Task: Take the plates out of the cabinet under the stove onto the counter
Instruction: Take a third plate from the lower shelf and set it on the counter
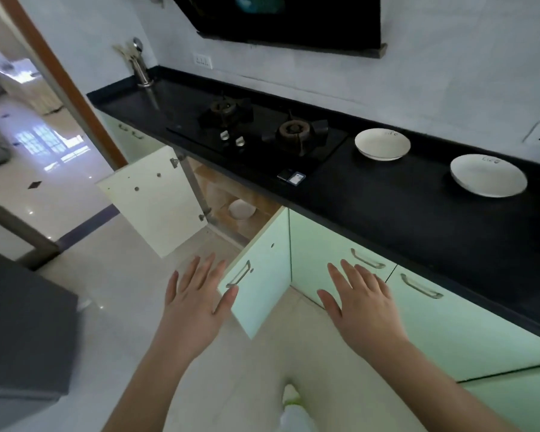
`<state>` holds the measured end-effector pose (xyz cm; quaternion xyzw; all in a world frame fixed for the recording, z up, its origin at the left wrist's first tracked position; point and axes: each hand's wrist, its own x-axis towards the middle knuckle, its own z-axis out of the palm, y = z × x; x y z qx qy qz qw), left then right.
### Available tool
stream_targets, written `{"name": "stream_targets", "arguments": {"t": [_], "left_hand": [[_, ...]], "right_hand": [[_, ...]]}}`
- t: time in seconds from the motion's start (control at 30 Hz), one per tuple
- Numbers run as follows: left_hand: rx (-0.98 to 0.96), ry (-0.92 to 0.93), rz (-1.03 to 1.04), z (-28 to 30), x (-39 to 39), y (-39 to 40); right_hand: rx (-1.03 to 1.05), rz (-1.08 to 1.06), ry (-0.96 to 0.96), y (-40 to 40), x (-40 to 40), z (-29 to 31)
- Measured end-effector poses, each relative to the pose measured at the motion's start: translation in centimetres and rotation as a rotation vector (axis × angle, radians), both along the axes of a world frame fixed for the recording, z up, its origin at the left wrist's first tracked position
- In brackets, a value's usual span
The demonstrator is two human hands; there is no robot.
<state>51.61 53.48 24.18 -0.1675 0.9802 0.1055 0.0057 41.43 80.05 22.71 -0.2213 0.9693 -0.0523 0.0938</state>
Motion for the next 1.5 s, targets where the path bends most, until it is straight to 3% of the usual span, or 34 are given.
{"name": "stream_targets", "arguments": {"t": [0.2, 0.4, 0.67, 0.9, 1.2, 1.5], "left_hand": [[-0.060, 0.011, 0.038, 3.7, 4.2, -1.9], [-0.161, 0.038, 0.051, 5.9, 9.8, -7.0], [-0.215, 0.136, 0.078, 8.5, 17.2, -17.5], [-0.217, 0.116, 0.151, 8.4, 23.3, -26.9], [-0.248, 0.138, 0.106, 7.6, 22.4, -32.3], [-0.211, 0.117, -0.018, 5.7, 13.3, -36.8]], "right_hand": [[-0.102, 0.049, -0.017, -2.0, 4.6, 2.3], [-0.066, 0.157, 0.051, -7.8, 8.0, 5.1], [-0.082, 0.251, 0.184, -20.9, 13.0, 9.3], [-0.123, 0.291, 0.179, -32.1, 17.7, 10.6], [-0.129, 0.290, 0.163, -37.6, 18.0, 9.8], [-0.133, 0.208, 0.150, -42.2, 11.7, 7.4]]}}
